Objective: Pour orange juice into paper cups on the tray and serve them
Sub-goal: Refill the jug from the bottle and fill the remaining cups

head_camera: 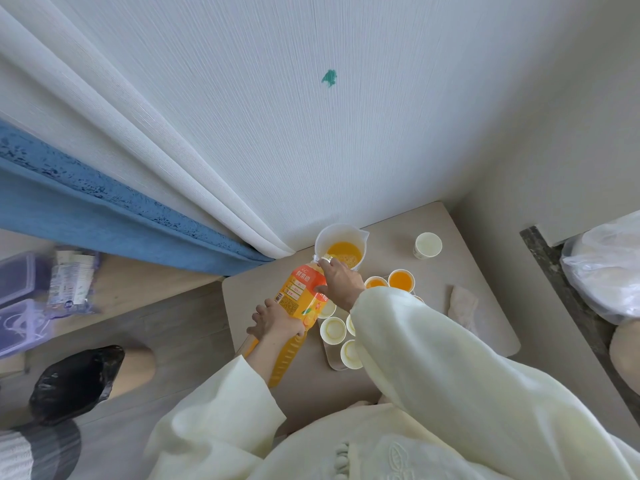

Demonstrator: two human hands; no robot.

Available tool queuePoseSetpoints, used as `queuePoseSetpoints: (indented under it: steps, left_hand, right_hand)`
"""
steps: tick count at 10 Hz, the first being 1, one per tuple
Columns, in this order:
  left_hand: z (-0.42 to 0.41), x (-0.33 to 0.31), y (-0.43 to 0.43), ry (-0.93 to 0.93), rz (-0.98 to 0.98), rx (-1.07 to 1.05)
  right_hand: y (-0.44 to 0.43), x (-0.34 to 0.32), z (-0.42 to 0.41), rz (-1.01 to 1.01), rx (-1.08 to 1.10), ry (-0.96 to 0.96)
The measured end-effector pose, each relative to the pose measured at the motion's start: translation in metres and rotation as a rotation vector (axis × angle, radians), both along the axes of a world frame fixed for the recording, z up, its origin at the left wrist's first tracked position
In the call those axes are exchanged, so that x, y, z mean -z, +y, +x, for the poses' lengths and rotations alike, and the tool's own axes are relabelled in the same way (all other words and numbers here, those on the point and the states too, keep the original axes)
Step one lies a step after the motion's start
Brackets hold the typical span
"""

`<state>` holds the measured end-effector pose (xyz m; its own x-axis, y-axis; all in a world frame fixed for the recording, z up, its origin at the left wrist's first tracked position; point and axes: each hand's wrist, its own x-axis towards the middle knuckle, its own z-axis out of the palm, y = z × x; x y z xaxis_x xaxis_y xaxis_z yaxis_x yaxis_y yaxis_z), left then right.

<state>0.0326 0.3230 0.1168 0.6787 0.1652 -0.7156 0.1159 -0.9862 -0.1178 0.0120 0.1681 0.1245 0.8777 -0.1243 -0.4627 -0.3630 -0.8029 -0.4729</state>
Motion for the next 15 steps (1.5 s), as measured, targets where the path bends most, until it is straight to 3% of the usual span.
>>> queuePoseSetpoints:
  steps: [15]
  left_hand:
    - [0.0005, -0.0052, 0.0007, -0.005, -0.005, 0.008]
  right_hand:
    - [-0.0014, -0.0018, -0.0006, 0.008, -0.003, -0.005]
